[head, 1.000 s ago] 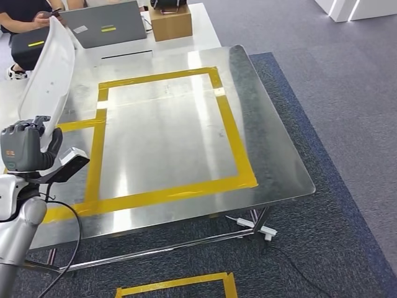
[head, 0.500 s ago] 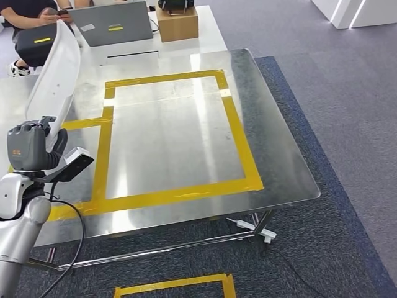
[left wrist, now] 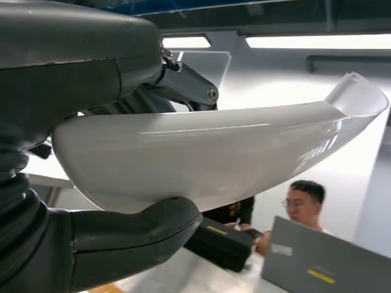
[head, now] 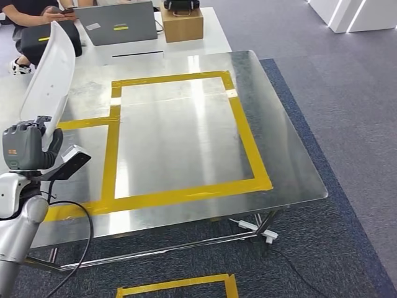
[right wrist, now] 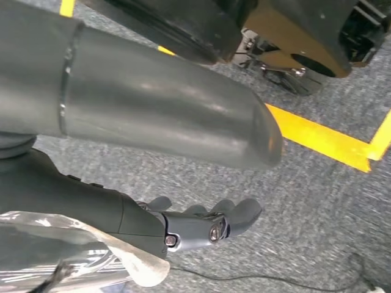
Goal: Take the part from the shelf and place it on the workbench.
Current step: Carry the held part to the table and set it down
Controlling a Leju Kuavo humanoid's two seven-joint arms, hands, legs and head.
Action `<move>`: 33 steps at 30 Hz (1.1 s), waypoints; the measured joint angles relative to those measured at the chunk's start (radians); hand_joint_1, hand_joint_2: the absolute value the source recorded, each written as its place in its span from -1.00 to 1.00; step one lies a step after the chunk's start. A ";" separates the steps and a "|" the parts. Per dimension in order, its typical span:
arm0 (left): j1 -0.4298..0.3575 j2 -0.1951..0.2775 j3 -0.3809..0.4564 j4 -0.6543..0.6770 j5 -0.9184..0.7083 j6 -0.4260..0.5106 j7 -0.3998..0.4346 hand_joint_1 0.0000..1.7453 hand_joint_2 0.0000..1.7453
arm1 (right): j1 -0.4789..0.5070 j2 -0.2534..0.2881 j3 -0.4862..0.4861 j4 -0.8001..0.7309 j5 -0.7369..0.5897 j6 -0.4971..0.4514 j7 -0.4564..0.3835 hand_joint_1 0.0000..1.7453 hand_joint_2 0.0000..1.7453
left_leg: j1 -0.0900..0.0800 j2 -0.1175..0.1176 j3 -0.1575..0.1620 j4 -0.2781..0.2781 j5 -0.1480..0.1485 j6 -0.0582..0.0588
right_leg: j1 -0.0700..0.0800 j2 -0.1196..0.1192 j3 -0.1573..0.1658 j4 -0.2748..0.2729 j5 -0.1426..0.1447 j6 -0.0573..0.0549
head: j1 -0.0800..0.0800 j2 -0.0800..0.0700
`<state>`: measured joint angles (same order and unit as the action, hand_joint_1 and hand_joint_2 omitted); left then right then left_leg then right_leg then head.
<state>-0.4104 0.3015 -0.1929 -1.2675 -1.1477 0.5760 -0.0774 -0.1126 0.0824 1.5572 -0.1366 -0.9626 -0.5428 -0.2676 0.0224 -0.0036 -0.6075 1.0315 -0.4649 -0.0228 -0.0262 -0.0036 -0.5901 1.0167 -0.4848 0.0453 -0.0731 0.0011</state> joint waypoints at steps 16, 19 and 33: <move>-0.024 0.016 -0.001 0.059 -0.076 -0.015 0.050 1.00 1.00 | 0.009 -0.002 0.000 0.001 -0.005 0.000 0.008 -1.00 -1.00 | -0.042 -0.006 -0.007 0.001 0.008 0.057 | 0.036 0.009 -0.004 0.004 0.000 -0.037 | 0.014 0.000; -0.027 0.017 -0.001 0.064 -0.078 -0.016 0.052 1.00 1.00 | 0.009 -0.003 0.000 0.001 -0.007 0.000 0.008 -1.00 -1.00 | -0.043 -0.006 -0.005 -0.003 0.009 0.056 | 0.037 0.011 -0.005 0.003 0.001 -0.035 | 0.013 0.000; -0.109 0.044 -0.028 0.187 -0.277 -0.218 0.215 1.00 1.00 | 0.009 -0.003 0.000 0.001 -0.028 0.000 0.015 -1.00 -1.00 | -0.043 -0.006 -0.003 -0.009 0.014 0.048 | 0.035 0.010 -0.004 0.003 0.001 -0.040 | 0.014 0.000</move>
<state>-0.5196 0.3451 -0.2205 -1.0803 -1.4246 0.3584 0.1379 -0.1039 0.0793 1.5569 -0.1358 -0.9907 -0.5426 -0.2529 -0.0201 -0.0097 -0.6101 1.0220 -0.4507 0.0256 0.0091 0.0059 -0.5940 1.0197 -0.4836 0.0057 -0.0594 0.0011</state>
